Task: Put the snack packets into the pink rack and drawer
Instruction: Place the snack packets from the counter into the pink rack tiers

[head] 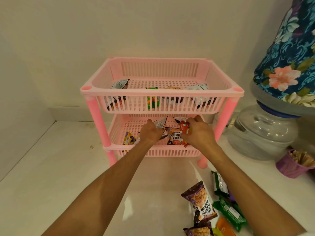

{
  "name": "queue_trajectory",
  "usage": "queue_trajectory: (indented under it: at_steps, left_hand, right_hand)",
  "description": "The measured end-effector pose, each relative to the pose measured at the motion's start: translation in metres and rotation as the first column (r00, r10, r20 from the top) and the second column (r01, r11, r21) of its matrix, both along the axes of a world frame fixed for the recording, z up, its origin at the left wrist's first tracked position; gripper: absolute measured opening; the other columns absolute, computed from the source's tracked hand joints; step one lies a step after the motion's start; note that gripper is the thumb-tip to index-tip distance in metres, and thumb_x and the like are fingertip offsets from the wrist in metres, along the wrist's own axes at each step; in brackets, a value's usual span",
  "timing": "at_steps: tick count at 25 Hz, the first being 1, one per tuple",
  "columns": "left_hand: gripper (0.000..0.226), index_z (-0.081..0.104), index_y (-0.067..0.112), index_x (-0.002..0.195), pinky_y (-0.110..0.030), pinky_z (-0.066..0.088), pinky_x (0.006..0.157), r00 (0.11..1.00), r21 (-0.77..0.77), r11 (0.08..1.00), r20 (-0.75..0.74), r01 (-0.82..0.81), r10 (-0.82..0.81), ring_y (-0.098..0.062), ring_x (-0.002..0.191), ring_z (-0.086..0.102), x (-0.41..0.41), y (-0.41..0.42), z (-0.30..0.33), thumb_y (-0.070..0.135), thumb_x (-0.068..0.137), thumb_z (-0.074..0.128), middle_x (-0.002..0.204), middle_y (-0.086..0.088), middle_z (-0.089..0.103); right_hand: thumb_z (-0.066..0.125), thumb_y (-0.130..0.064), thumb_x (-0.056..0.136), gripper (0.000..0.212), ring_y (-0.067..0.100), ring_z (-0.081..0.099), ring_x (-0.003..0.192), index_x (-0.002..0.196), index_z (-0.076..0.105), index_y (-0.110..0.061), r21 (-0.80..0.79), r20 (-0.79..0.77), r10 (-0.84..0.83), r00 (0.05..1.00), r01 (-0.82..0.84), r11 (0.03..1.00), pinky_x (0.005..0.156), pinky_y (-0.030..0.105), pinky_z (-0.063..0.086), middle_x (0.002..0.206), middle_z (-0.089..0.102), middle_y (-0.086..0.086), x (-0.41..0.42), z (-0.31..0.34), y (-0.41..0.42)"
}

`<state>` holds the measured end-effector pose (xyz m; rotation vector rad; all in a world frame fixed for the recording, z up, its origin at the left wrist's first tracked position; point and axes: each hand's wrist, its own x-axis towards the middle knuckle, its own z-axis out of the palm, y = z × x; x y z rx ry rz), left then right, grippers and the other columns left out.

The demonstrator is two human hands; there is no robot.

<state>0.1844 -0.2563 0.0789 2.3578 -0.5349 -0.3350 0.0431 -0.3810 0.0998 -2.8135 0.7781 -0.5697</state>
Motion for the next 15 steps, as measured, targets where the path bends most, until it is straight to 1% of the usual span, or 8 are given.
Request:
queue_trajectory:
  at_steps: [3,8,10,12,15]
  left_hand:
    - [0.05,0.041,0.003,0.128,-0.039,0.048,0.082,1.0,0.055,0.998,-0.017,-0.023,0.024,-0.035,0.111,0.056,0.002,-0.004,-0.011,0.032,0.091,0.056,0.124,-0.018,0.057]
    - [0.057,0.039,0.005,0.134,-0.041,0.045,0.092,1.0,0.02,1.0,-0.018,-0.019,0.019,-0.034,0.12,0.051,0.002,-0.007,-0.022,0.042,0.092,0.052,0.136,-0.016,0.05]
    - [0.057,0.038,0.007,0.136,-0.041,0.044,0.092,1.0,-0.003,1.0,0.019,-0.005,0.005,-0.033,0.121,0.05,0.002,-0.005,-0.022,0.041,0.092,0.052,0.136,-0.015,0.05]
    - [0.055,0.04,0.01,0.138,-0.041,0.043,0.094,0.998,-0.06,0.998,0.067,0.012,-0.008,-0.031,0.121,0.051,-0.001,-0.001,-0.02,0.037,0.092,0.053,0.134,-0.012,0.053]
    - [0.044,0.048,0.012,0.132,-0.038,0.044,0.091,0.981,-0.147,0.987,0.194,0.058,-0.029,-0.027,0.115,0.054,-0.011,0.008,-0.016,0.03,0.092,0.054,0.127,-0.009,0.057]
  right_hand:
    - [0.068,-0.036,0.074,0.057,0.034,0.059,0.096,0.124,0.055,-0.013,-0.001,-0.074,-0.044,0.996,0.044,0.999,0.07,0.035,0.047,0.115,0.054,0.012,0.01,-0.009,-0.011]
    - [0.068,-0.039,0.077,0.056,0.033,0.058,0.094,0.122,0.053,-0.01,0.053,-0.149,-0.095,0.984,0.104,0.993,0.067,0.034,0.042,0.11,0.052,0.013,0.021,-0.021,-0.026]
    - [0.067,-0.041,0.077,0.055,0.032,0.058,0.094,0.12,0.053,-0.01,0.08,-0.188,-0.114,0.975,0.131,0.988,0.067,0.033,0.041,0.108,0.052,0.012,0.025,-0.024,-0.031]
    - [0.066,-0.041,0.078,0.052,0.031,0.058,0.093,0.117,0.055,-0.01,0.083,-0.221,-0.129,0.967,0.151,0.985,0.066,0.032,0.041,0.107,0.052,0.012,0.028,-0.028,-0.034]
    - [0.062,-0.041,0.082,0.046,0.03,0.058,0.093,0.115,0.056,-0.01,0.093,-0.265,-0.138,0.954,0.168,0.981,0.067,0.032,0.041,0.106,0.053,0.013,0.031,-0.033,-0.038]
